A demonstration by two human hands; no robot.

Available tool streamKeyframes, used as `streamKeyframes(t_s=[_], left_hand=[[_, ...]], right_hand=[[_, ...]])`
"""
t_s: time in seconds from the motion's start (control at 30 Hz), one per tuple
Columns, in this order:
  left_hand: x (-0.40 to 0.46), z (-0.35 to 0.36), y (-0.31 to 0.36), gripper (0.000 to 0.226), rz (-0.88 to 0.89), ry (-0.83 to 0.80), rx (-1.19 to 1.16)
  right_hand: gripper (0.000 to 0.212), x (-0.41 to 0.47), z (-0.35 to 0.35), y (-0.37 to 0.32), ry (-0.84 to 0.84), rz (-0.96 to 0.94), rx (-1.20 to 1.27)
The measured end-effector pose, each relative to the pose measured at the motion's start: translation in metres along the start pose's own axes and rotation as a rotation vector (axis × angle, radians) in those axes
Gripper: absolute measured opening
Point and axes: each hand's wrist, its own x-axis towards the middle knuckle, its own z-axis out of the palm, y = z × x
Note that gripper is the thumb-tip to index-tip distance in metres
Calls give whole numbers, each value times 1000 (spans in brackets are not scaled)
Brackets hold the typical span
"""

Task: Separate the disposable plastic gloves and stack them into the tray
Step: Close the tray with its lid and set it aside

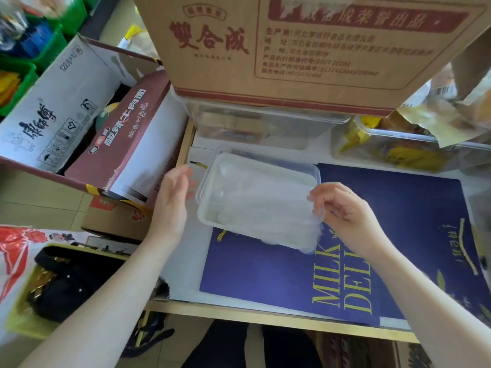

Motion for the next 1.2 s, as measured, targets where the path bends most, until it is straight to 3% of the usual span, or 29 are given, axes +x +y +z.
streamKeyframes(t_s=[0.1,0.13,0.2,0.3,0.37,0.53,0.67,0.73,0.87,0.93,1.03,1.13,1.2], left_hand=[[4,2,4,78,663,-296,592],[6,7,2,77,842,-356,763],[6,23,-2,55,991,-384,923],[5,36,-1,32,1024,-301,930],[6,38,2,30,998,-280,878],[7,33,5,37,869,-334,795],[11,30,3,41,825,-392,751],[9,27,1,41,860,-394,751],[0,20,-10,42,939,-383,816],[-5,21,-18,41,965,-370,841],[-10,25,-27,42,963,-366,850],[-12,29,-33,41,989,-369,846],[-12,32,-36,40,1028,-348,836]], right_hand=[[11,-8,5,0,37,36,8],[11,-8,5,-2,59,44,19],[17,-5,7,-9,107,23,9],[44,-12,15,-9,259,172,-23],[36,-28,22,-4,334,233,-132],[26,-59,27,20,6,-221,-741],[35,-43,37,19,-120,-330,-921],[32,-30,41,15,-144,-299,-928],[23,-10,47,19,-46,27,-744],[37,-13,46,16,-115,4,-762],[44,-30,35,28,-82,-198,-887],[32,-45,20,31,3,-156,-669],[28,-47,20,20,157,114,-399]])
